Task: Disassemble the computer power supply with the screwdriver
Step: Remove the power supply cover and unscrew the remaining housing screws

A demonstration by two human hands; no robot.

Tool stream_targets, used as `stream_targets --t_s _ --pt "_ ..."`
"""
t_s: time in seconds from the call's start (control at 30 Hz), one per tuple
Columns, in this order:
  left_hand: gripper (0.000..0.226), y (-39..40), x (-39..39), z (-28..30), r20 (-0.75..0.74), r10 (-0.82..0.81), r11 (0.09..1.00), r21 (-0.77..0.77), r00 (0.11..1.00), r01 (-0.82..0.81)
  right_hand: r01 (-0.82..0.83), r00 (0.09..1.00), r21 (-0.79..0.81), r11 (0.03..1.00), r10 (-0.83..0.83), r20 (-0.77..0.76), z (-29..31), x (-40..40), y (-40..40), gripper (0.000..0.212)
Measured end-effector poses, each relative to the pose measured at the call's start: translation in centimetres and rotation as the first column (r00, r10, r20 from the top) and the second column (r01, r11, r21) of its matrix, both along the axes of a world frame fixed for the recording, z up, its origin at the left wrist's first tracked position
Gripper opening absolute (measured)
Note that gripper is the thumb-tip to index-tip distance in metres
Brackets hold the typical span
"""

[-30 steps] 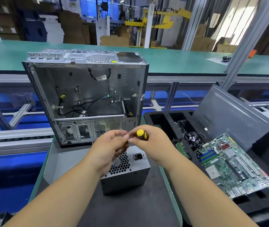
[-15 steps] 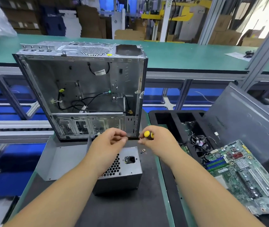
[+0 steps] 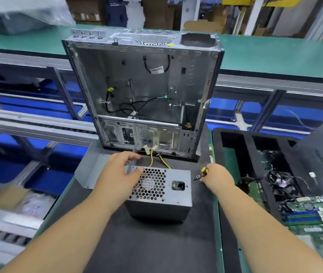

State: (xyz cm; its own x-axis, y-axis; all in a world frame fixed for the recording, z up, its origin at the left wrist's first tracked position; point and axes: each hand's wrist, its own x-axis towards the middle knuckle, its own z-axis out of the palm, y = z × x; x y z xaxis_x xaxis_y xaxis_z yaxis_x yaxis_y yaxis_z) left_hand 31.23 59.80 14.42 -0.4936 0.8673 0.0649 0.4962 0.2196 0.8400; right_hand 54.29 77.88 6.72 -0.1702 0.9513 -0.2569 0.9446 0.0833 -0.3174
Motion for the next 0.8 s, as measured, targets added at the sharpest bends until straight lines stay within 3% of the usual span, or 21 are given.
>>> stream_targets --t_s 0.23,0.33,0.43,0.57,0.63,0.8 --pt "0.026 0.6 0.3 -1.1 0.34 0.098 0.983 -0.178 0.935 -0.038 -0.035 0.998 -0.055 0.998 0.032 -0.059 0.7 0.6 0.1 0.015" --pt "0.022 0.9 0.5 -1.2 0.394 0.144 0.975 -0.213 0.908 -0.063 -0.035 0.993 -0.01 0.999 0.034 -0.111 1.6 1.0 -0.4 0.007" --pt "0.023 1.2 0.5 -1.2 0.417 0.155 0.972 -0.227 0.896 -0.063 0.0 0.96 0.02 1.0 0.005 -0.28 3.2 1.4 -0.9 0.013" --pt "0.034 1.5 0.8 -0.8 0.288 0.167 0.965 -0.242 0.943 -0.097 -0.044 0.941 0.172 0.984 0.098 -0.324 6.1 2.8 -1.8 0.024" --pt "0.036 1.5 0.9 -0.5 0.197 0.155 0.971 -0.212 0.968 -0.112 -0.067 0.945 0.273 0.96 0.149 -0.29 7.2 3.7 -2.4 0.018" --pt "0.039 0.8 1.7 0.8 -0.202 0.129 0.987 -0.067 0.971 -0.145 0.095 0.921 0.339 0.936 0.046 -0.386 7.4 6.0 -4.5 0.025"
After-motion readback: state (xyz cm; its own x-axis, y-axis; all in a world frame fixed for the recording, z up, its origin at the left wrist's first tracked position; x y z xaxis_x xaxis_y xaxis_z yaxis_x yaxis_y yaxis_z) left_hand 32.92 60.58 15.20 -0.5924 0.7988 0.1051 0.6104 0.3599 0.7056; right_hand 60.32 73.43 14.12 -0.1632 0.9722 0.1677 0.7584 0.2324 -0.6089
